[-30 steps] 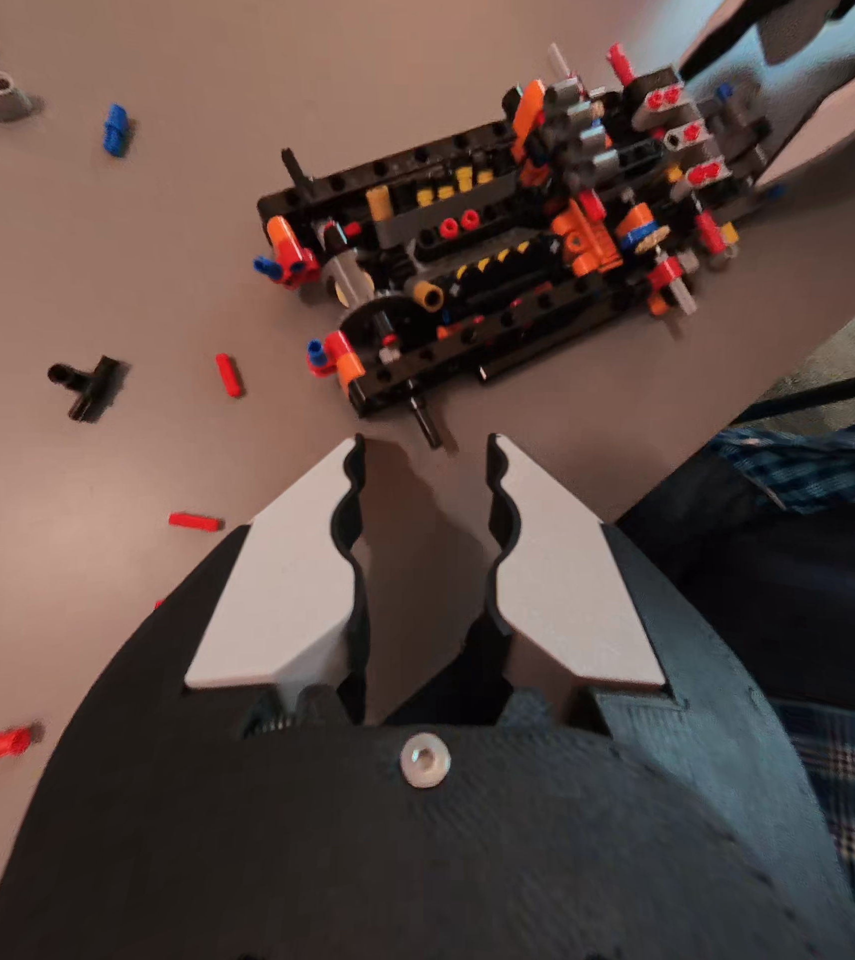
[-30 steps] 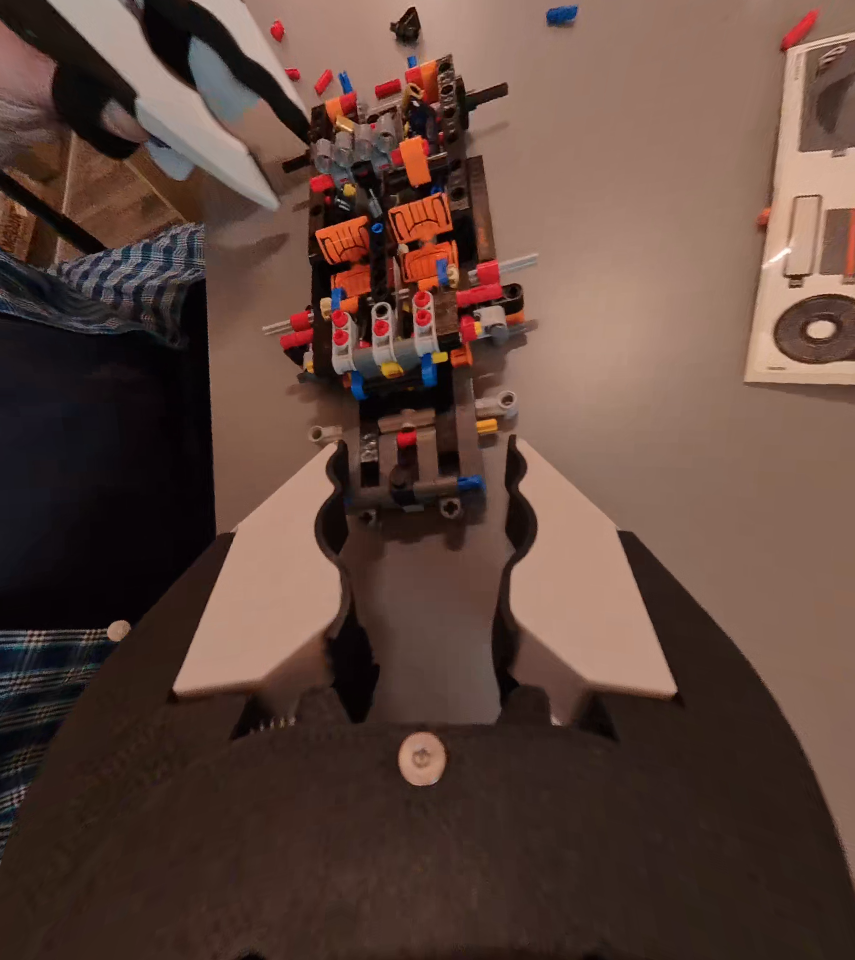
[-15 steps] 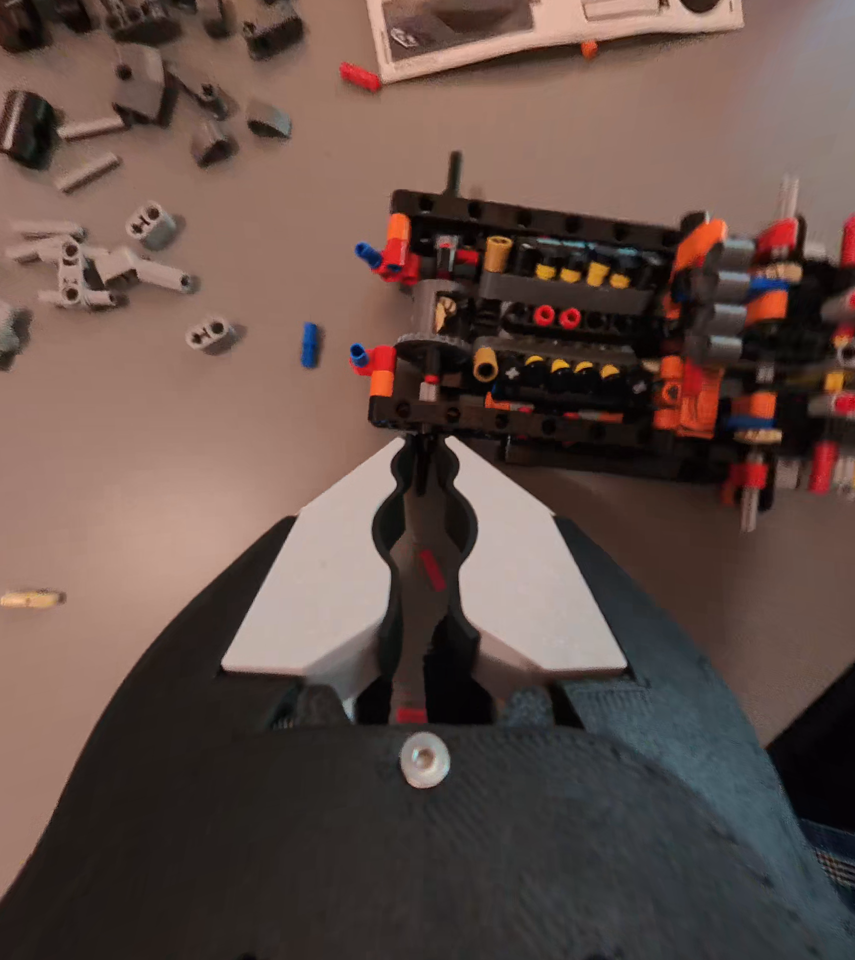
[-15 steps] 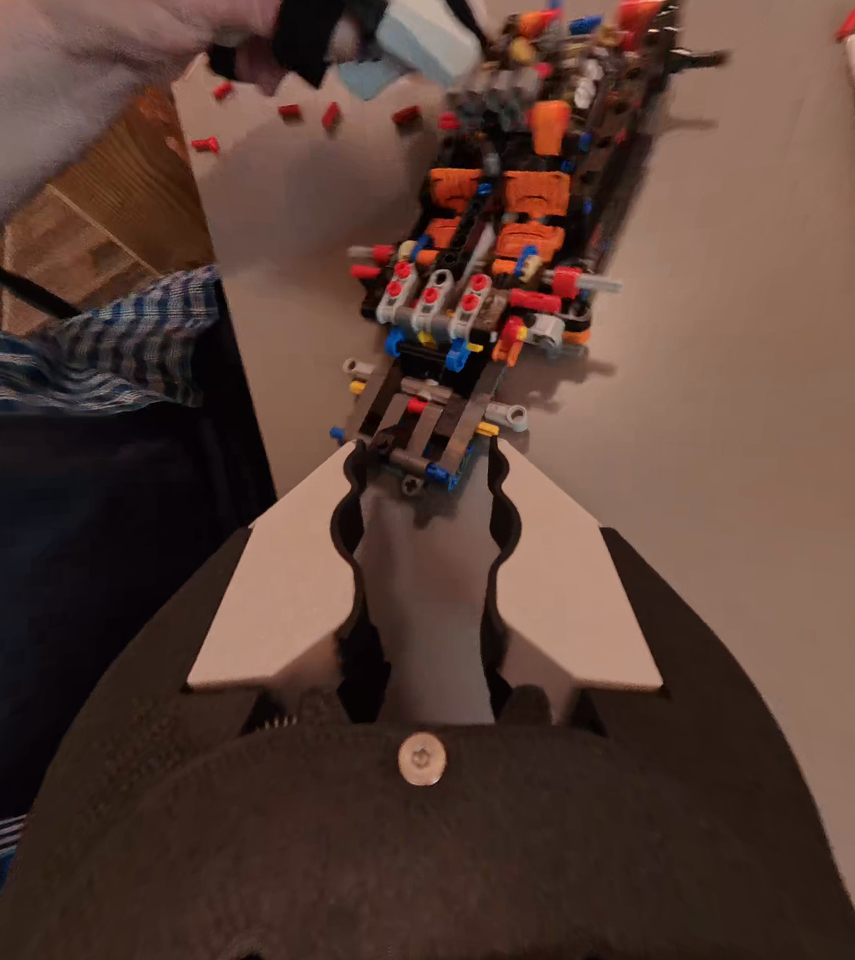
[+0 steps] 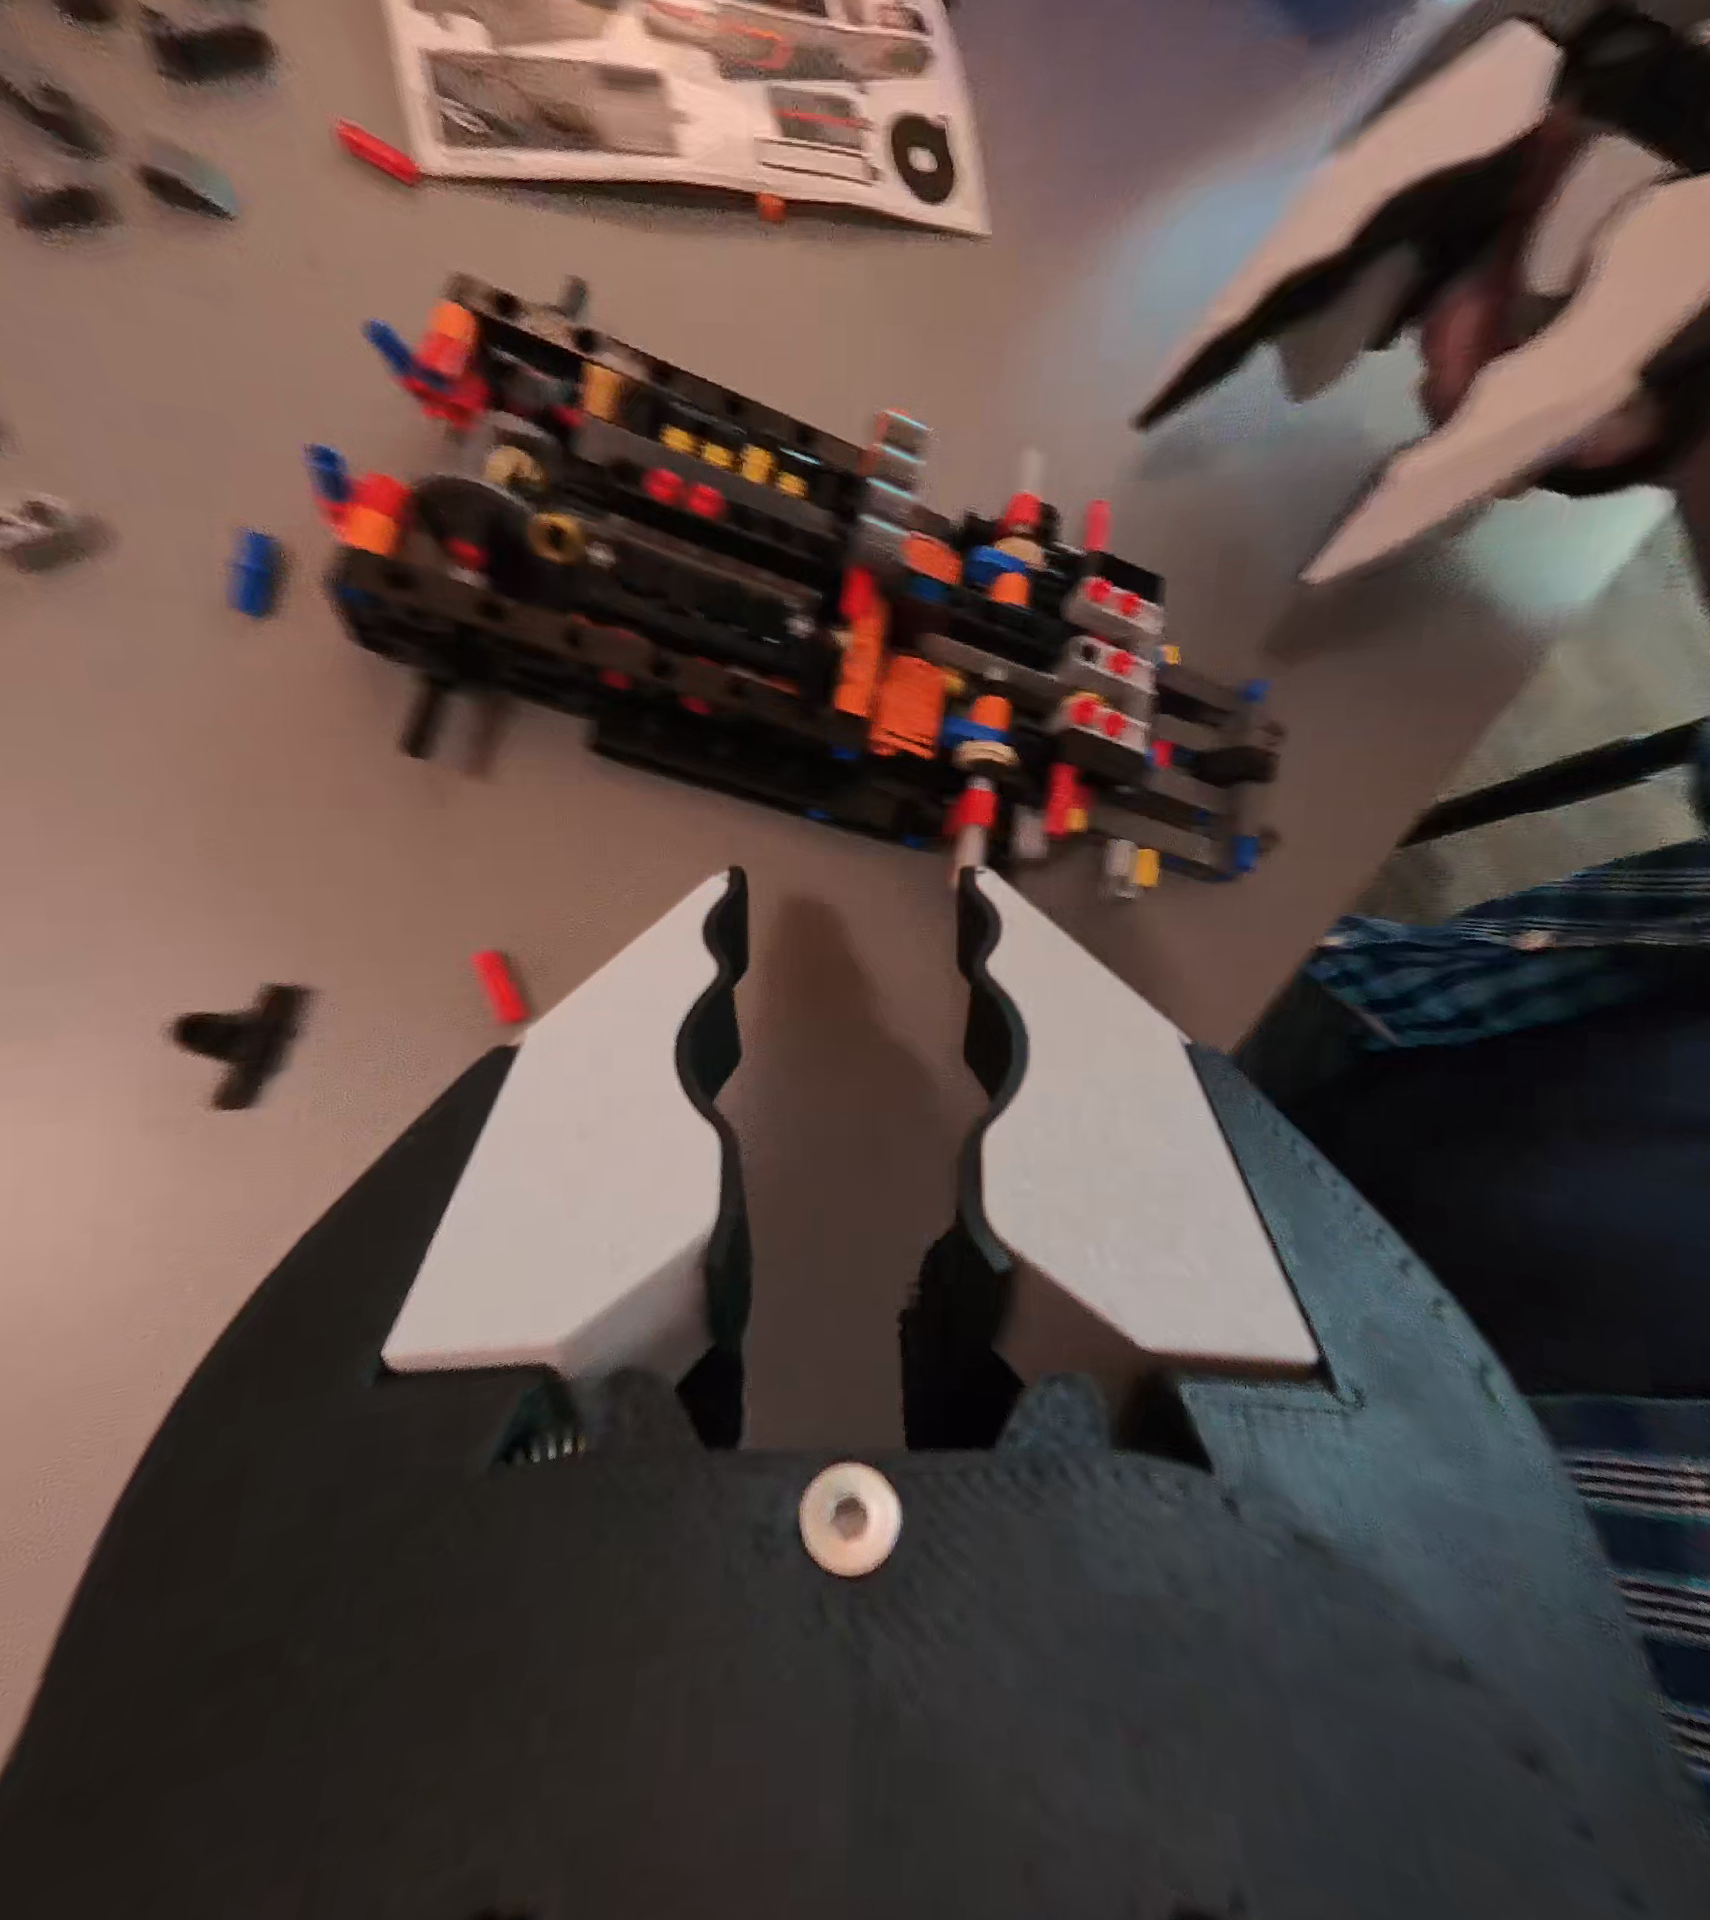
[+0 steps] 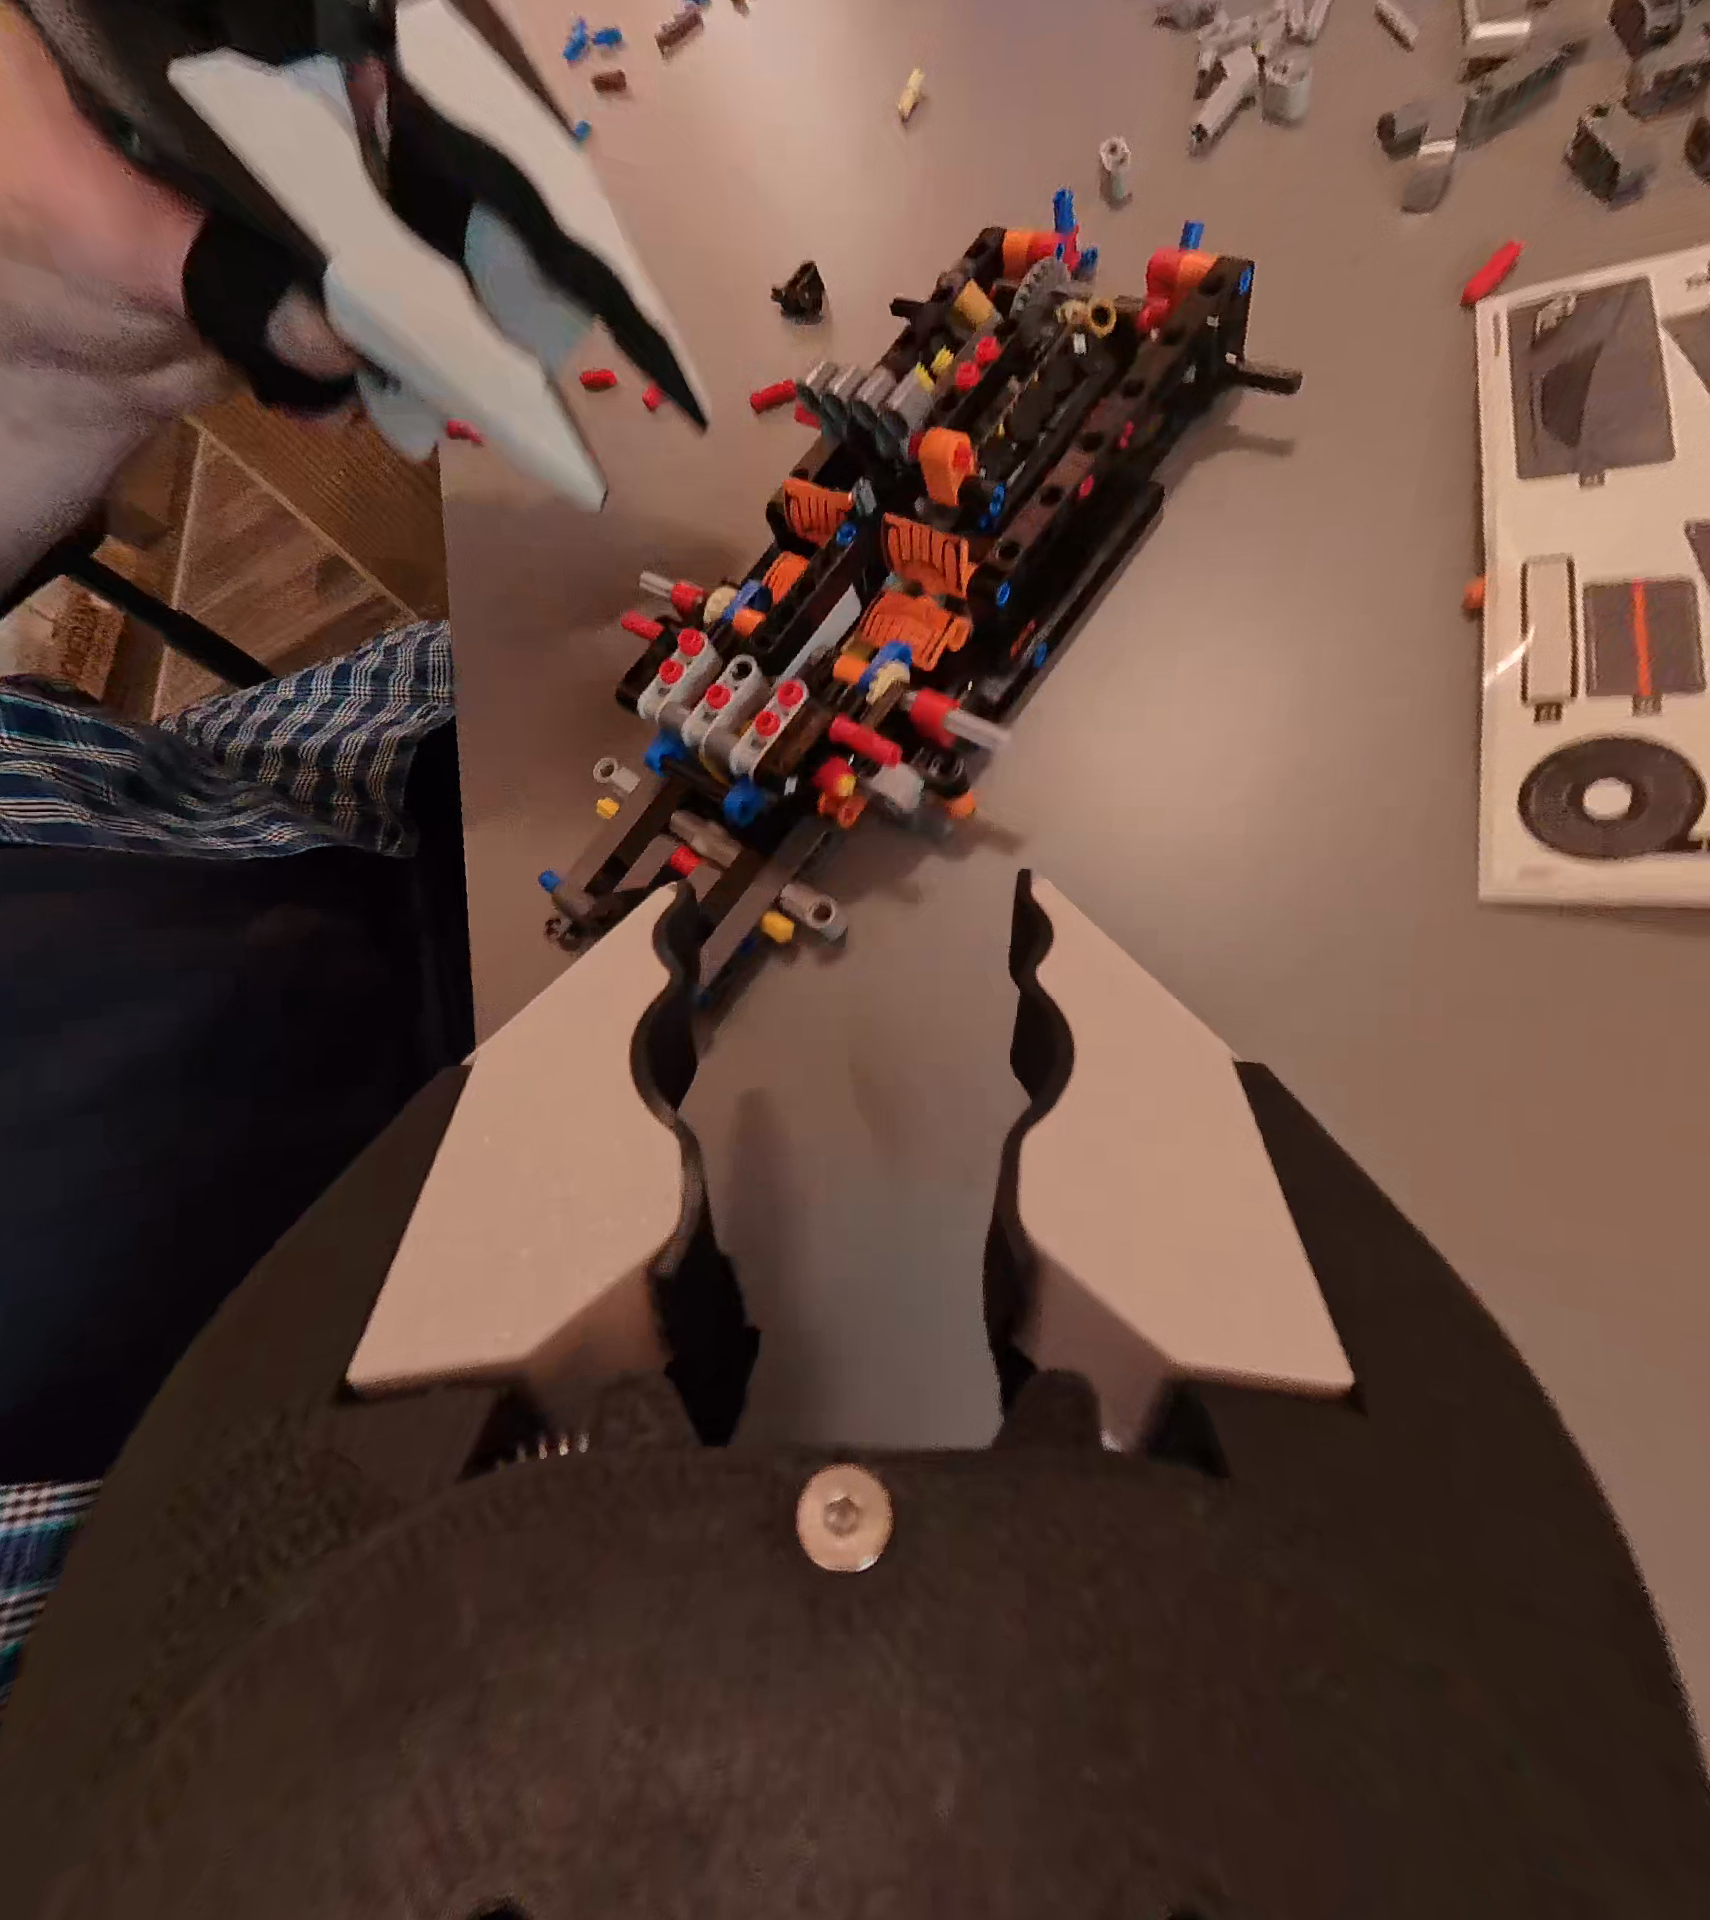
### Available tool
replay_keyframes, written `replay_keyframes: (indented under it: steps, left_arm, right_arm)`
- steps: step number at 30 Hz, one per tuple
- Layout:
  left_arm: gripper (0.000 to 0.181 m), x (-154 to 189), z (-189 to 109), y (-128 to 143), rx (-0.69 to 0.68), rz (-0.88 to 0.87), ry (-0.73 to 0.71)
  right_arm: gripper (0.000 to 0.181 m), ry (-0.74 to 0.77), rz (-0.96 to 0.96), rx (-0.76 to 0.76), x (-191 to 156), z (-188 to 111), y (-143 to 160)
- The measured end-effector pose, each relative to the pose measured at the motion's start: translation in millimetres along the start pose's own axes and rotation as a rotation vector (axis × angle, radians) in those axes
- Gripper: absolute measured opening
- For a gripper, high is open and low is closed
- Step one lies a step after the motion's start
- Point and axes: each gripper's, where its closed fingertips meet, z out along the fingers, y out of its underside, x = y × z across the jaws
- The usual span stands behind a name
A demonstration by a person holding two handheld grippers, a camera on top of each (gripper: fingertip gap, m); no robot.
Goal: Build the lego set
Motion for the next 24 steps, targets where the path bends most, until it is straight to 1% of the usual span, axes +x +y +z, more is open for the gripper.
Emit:
replay_keyframes:
  steps: [1, 5, 8, 12, 15, 16, 17, 19, 20, 22, 24]
  left_arm:
    - [0.04, 10.0, 3.3, 3.1, 0.008, -0.003, 0.027]
    - [0.043, 29.0, 22.4, 8.6, 0.009, 0.009, 0.052]
    - [0.038, 29.8, 31.7, 5.5, 0.015, 0.029, 0.043]
    - [0.034, 23.2, 33.7, 5.2, 0.002, 0.047, 0.035]
    - [0.032, 15.8, 26.4, 6.0, -0.001, 0.049, 0.045]
    - [0.027, 11.6, 24.1, 8.5, -0.014, 0.04, 0.042]
    - [0.028, 6.6, 21.3, 10.6, -0.027, 0.037, 0.033]
    - [0.033, 0.5, 13.1, 9.0, -0.027, 0.05, 0.038]
    - [0.037, -4.7, 7.4, 5.4, -0.025, 0.053, 0.032]
    - [0.034, -16.7, -6.4, -13.2, 0.023, 0.077, 0.014]
    - [0.034, -30.9, -16.7, -33.0, 0.04, 0.106, 0.0]
  right_arm:
    - [0.057, -0.016, -0.015, 0.002, 1.6, 3.5, -3.7]
    - [0.06, -0.083, -0.013, -0.013, 7.4, 21.9, -15.7]
    - [0.059, -0.133, -0.007, -0.041, 2.8, 35.6, -16.7]
    - [0.057, -0.097, 0.002, -0.052, -0.3, 41.4, -16.8]
    - [0.055, -0.087, 0.014, -0.084, -6.3, 44.3, -13.8]
    - [0.055, -0.098, 0.012, -0.078, -9.5, 43.8, -16.4]
    - [0.054, -0.113, 0.017, -0.074, -11.1, 42.6, -19.1]
    - [0.052, -0.088, 0.002, -0.056, -0.4, 37.3, -28.0]
    - [0.05, -0.069, -0.011, -0.044, 8.0, 33.7, -35.2]
    - [0.05, -0.036, -0.036, -0.037, 26.8, 29.5, -51.9]
    - [0.05, -0.009, -0.093, -0.028, 45.5, 31.7, -72.8]
